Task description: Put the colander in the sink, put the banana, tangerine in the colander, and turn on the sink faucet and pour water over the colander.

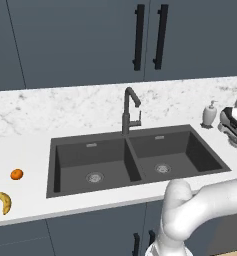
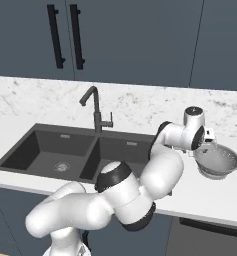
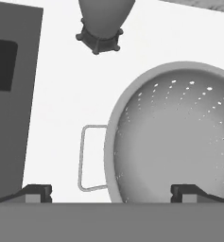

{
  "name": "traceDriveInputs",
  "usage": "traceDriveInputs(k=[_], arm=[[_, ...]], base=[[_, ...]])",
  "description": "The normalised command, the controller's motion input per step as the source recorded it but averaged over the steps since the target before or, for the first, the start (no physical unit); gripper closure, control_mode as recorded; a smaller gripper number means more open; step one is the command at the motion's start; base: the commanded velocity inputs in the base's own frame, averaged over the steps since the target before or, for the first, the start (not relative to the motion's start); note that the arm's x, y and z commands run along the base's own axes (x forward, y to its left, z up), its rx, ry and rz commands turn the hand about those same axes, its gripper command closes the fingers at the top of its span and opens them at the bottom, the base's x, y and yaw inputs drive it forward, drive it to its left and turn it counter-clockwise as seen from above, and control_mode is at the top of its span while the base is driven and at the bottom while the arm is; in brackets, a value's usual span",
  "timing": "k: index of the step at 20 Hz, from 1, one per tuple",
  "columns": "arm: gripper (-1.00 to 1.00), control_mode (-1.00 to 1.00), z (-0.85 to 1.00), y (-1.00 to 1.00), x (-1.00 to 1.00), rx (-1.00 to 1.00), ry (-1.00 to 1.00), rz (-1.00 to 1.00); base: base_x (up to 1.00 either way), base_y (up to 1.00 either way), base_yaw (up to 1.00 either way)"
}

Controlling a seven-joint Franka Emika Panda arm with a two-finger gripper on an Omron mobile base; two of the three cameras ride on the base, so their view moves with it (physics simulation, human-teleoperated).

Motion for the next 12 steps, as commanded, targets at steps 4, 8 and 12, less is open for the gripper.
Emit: traceDriveInputs(k=[4, 8, 12], arm=[[-1.0, -1.0, -0.31, 0.0, 0.18, 0.0, 0.02, 0.0], [-1.0, -1.0, -0.41, -0.02, 0.06, 0.01, 0.05, 0.0], [-1.0, -1.0, -0.35, -0.05, 0.15, 0.02, 0.01, 0.0]], base=[[0.0, 0.0, 0.0], [0.0, 0.0, 0.0], [0.0, 0.0, 0.0]])
